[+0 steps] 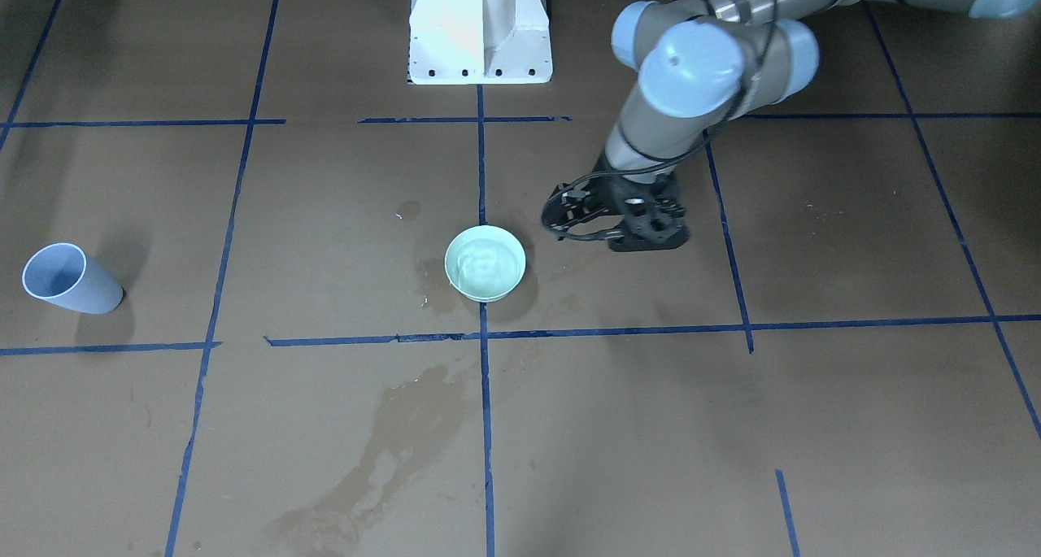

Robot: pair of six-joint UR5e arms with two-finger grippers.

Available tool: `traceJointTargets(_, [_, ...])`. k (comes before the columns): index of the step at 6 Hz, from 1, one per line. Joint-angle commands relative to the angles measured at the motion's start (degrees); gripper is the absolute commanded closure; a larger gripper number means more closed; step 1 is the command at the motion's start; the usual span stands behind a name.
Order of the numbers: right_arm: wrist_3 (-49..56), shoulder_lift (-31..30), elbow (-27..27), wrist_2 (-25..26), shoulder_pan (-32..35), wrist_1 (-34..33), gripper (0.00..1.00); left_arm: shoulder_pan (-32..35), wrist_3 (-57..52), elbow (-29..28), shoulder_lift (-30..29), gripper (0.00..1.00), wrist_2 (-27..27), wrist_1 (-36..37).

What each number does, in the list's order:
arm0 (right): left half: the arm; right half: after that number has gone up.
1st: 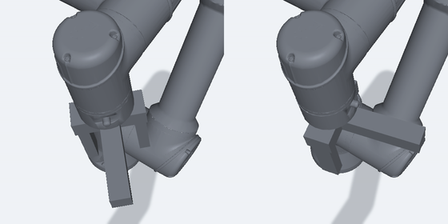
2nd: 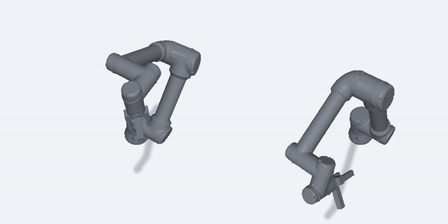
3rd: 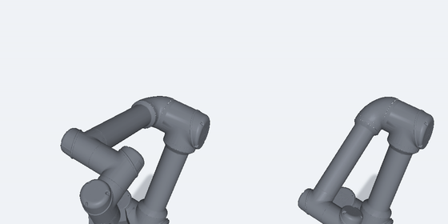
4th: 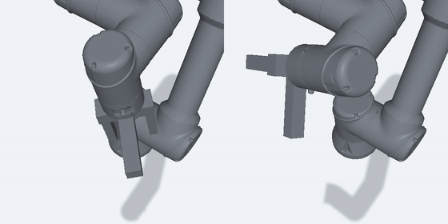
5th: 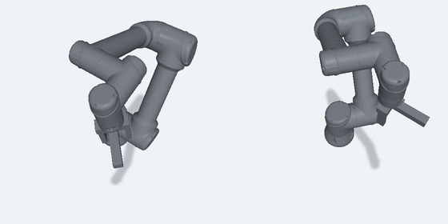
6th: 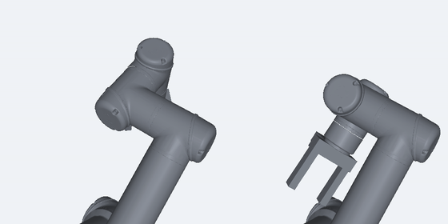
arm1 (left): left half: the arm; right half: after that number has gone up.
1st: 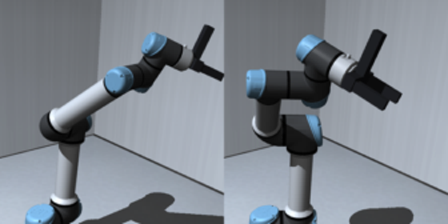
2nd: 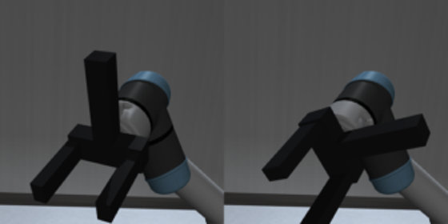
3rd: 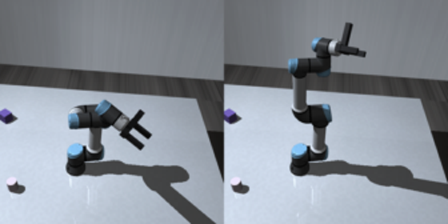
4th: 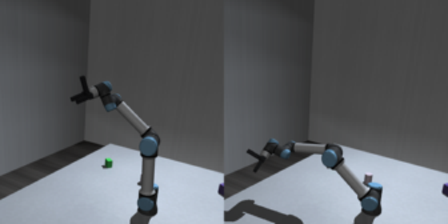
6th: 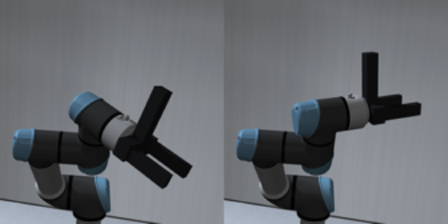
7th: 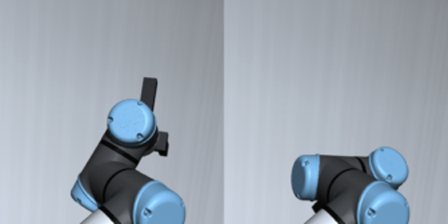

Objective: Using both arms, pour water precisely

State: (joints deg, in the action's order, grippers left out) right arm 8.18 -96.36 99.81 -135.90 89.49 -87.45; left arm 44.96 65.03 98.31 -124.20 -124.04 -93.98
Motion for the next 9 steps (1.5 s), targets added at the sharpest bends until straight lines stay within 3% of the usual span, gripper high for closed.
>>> traceJointTargets(1, [-9.9, 1.2, 4.7, 0.1, -1.5, 0.0, 0.00, 6.4, -10.5, 3.8, 7.1, 0.00, -4.3, 0.5])
traceJointTargets(3, [-21.6, 1.2, 12.0, 0.6, -7.5, 0.6, 0.00, 8.0, -14.0, 3.7, 9.2, 0.00, -5.1, 0.4])
traceJointTargets(6, [-36.0, -0.2, 17.5, 10.6, -18.4, 10.2, 0.00, 7.8, -13.9, 3.6, 10.7, 0.00, -5.1, -0.2])
traceJointTargets(7, [-39.6, -3.0, 18.6, 14.9, -21.9, 15.6, 0.00, 7.6, -13.4, 3.6, 10.3, 0.00, -5.1, -0.2])
traceJointTargets(9, [-49.8, -12.7, 18.2, 25.6, -30.3, 36.3, 0.00, 7.5, -13.1, 3.6, 10.1, 0.00, -5.1, -0.2])
